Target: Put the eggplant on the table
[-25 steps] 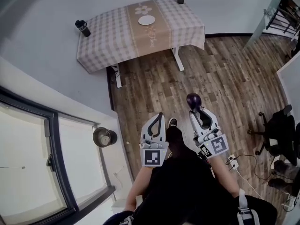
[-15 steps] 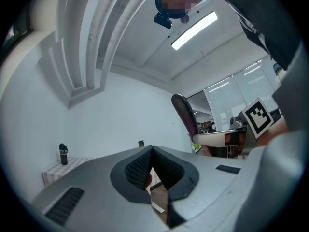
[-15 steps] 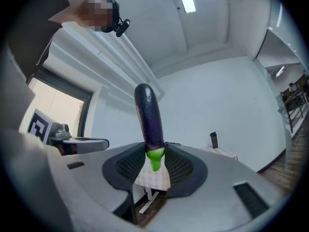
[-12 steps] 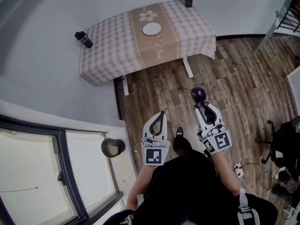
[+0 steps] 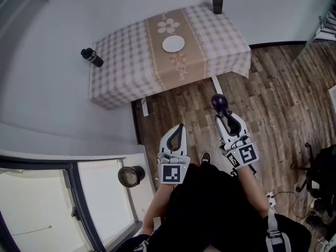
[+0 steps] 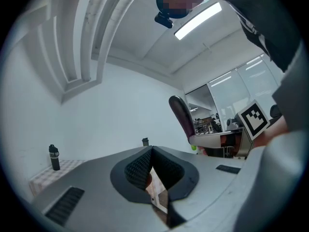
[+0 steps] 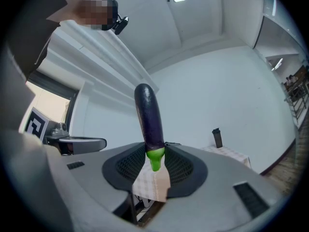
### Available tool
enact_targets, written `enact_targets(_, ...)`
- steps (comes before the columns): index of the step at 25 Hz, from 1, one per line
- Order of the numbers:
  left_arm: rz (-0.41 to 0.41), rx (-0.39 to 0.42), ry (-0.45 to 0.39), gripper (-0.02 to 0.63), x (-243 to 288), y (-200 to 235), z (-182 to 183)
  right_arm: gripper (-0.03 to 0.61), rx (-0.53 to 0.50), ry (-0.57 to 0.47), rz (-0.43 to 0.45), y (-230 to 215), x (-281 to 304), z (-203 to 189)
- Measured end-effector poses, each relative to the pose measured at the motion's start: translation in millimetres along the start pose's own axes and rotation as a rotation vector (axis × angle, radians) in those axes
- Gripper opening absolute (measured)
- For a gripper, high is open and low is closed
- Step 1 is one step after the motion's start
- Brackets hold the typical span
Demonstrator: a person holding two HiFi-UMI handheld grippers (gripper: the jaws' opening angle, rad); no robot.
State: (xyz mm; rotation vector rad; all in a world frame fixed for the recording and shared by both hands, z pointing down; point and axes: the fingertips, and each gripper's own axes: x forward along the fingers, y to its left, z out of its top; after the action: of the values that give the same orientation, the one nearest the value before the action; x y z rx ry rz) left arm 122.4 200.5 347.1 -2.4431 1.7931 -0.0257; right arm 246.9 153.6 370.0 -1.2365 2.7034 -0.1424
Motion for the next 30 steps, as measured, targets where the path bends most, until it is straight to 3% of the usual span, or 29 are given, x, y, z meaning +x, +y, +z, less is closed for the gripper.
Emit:
enact_targets(5, 0.014, -0.006, 0.03, -0.008, 24.9, 20.5, -14.2, 0.133, -0.002, 0.033, 0.021, -11.4, 31.9, -9.7)
enact_targets(10, 0.019, -0.05, 0.002, -0.008, 56.7, 38.7, -25.2, 0.133, -0.017, 0.065, 0.009, -33.0, 61.9, -22.5)
enact_targets(16, -0.041, -0.026, 0.012, -0.008, 118.9, 70.8, -46.9, 0.133, -0.039, 0.074, -0.035, -64.5, 117.8, -31.5)
enact_targets(19, -0.048, -0.013, -0.015, -0.008, 154.1, 101.4, -43.7, 0.133, -0.042, 0.087, -0.04, -74.3, 156.4, -31.8)
enact_targets(30, -0.025, -0.121, 0.024, -0.008, 252.1, 238.4, -59.6, 0.133, -0.083, 0.126, -0.047, -88.7, 323.3, -17.6)
